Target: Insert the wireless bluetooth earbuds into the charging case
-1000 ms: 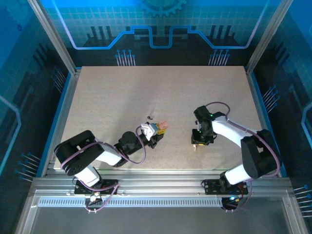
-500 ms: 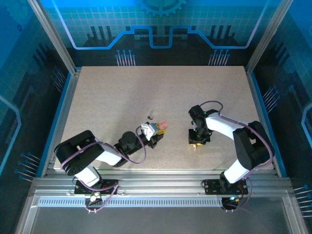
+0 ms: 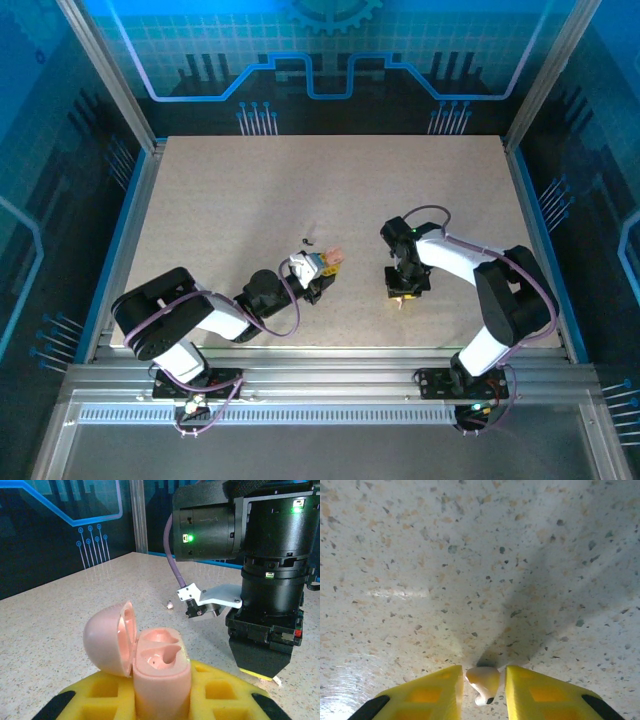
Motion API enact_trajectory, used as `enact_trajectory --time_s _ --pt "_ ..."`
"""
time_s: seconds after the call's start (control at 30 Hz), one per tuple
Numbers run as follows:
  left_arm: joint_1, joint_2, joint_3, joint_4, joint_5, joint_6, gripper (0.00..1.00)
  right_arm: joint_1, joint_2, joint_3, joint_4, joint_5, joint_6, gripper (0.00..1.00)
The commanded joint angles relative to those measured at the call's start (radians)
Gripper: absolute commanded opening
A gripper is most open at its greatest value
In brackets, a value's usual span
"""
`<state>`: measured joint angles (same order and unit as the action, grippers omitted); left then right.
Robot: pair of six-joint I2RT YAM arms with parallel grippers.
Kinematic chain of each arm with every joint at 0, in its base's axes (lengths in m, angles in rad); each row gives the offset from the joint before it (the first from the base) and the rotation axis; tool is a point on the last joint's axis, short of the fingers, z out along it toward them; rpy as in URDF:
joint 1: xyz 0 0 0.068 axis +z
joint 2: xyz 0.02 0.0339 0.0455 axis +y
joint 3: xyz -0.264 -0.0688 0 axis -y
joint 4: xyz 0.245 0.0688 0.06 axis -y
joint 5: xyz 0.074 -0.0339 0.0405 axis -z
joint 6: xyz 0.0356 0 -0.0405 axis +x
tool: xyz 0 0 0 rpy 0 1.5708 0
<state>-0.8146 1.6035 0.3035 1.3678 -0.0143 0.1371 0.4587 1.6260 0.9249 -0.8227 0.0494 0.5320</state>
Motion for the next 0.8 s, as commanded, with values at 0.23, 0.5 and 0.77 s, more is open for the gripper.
enact_trajectory --time_s 0.23,0.5,0.77 --pt "0.001 -0.011 -0.019 0.034 -0.012 0.016 0.2 0.03 0.04 0.016 -0.035 0.013 0.017 0.31" --pt "0.002 -0.007 -0.017 0.034 -0.013 0.02 0.2 0.04 0.072 0.014 -0.036 0.04 0.016 0.26" --pt "0.001 -0.004 -0.016 0.034 -0.013 0.017 0.2 0.051 0.05 0.012 -0.047 0.075 0.019 0.21"
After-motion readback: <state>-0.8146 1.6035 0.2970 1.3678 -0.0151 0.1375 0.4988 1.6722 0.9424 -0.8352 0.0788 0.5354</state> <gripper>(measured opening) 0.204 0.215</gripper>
